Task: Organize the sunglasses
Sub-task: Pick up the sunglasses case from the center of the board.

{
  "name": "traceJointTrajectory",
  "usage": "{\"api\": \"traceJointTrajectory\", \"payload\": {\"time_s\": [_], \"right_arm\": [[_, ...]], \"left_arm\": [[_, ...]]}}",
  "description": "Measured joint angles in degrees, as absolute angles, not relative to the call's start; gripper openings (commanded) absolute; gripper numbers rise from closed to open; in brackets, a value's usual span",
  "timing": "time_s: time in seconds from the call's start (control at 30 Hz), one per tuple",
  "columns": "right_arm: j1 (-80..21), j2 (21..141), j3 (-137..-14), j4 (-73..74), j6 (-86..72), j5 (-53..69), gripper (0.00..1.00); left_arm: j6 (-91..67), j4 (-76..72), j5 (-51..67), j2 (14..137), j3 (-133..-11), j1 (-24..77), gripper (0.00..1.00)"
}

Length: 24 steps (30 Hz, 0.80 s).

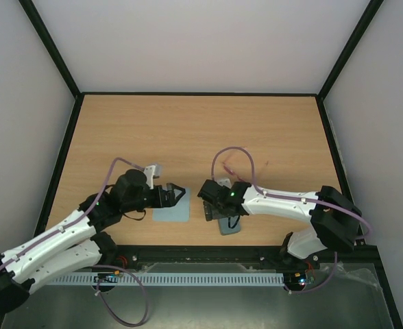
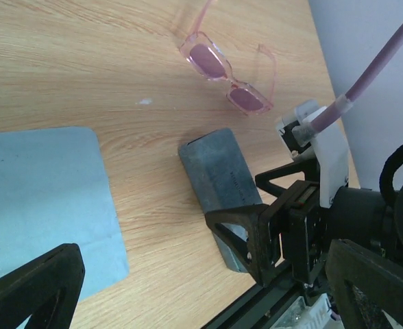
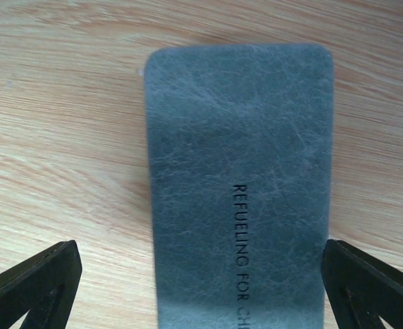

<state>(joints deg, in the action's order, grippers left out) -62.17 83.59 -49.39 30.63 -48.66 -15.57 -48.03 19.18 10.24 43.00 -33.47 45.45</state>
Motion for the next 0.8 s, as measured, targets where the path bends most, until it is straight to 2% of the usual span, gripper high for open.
{"api": "traceJointTrajectory", "payload": {"time_s": [0.1, 0.43, 0.53, 0.67, 0.8], "right_arm": [[-61.14, 83.24, -47.48, 29.69, -48.53, -15.42, 0.94], [-57.36, 79.59, -42.39, 27.05, -46.85, -12.45, 0.64], [-57.25, 79.48, -42.35, 26.55, -46.44, -11.66, 0.65], [-57.08, 79.48, -42.35, 26.11, -46.06, -11.00, 0.75], [-57.06, 79.48, -42.26, 25.71, -45.45, -10.57, 0.66]], "left_arm": [[-48.42, 17.87, 8.93, 45.30, -33.45, 47.51, 0.99], [-49.32, 13.96, 6.92, 49.01, -33.45, 50.30, 0.99], [-49.41, 13.67, 6.59, 49.32, -33.45, 50.61, 1.00], [-49.58, 13.21, 6.35, 49.50, -33.45, 50.92, 0.99], [-49.65, 13.10, 6.11, 49.87, -33.47, 51.37, 1.00]]}}
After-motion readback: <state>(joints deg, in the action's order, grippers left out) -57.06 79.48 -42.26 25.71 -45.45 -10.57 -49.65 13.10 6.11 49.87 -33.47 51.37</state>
